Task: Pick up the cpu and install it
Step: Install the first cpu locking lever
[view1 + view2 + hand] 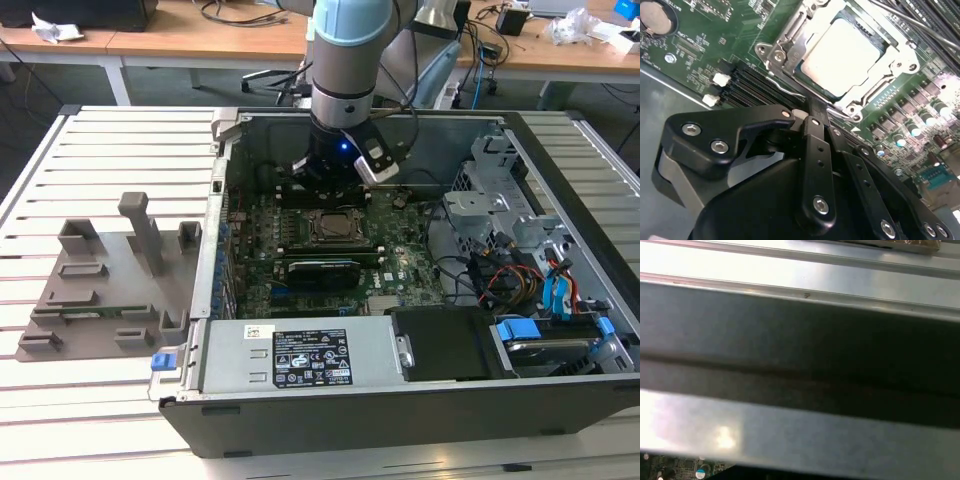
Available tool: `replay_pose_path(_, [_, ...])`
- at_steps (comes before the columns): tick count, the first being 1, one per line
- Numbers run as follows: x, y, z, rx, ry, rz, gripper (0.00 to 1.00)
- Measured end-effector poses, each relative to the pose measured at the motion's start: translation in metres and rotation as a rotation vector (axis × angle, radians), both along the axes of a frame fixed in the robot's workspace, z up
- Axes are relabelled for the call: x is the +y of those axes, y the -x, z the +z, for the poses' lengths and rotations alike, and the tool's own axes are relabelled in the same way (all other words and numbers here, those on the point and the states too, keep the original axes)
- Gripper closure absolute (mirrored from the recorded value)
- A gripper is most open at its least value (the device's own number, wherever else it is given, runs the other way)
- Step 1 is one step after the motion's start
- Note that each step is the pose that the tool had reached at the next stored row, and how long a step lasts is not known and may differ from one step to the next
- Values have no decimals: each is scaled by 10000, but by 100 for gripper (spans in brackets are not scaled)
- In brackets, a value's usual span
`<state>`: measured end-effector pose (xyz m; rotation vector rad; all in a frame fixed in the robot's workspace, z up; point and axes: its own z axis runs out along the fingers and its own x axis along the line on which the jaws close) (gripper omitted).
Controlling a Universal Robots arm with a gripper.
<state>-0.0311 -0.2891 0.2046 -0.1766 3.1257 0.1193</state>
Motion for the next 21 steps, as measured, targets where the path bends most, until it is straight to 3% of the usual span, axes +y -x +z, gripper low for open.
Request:
replay_pose_path(6, [-2,-70,-18,12,9,0,89])
replay_pose_path(14, [-21,-128,-20,11,94,-1,89])
replay_pose_path(17, [11,-176,-40,7,77,5,89])
replay_pose_path(21, [15,-192,-46,20,101,3,89])
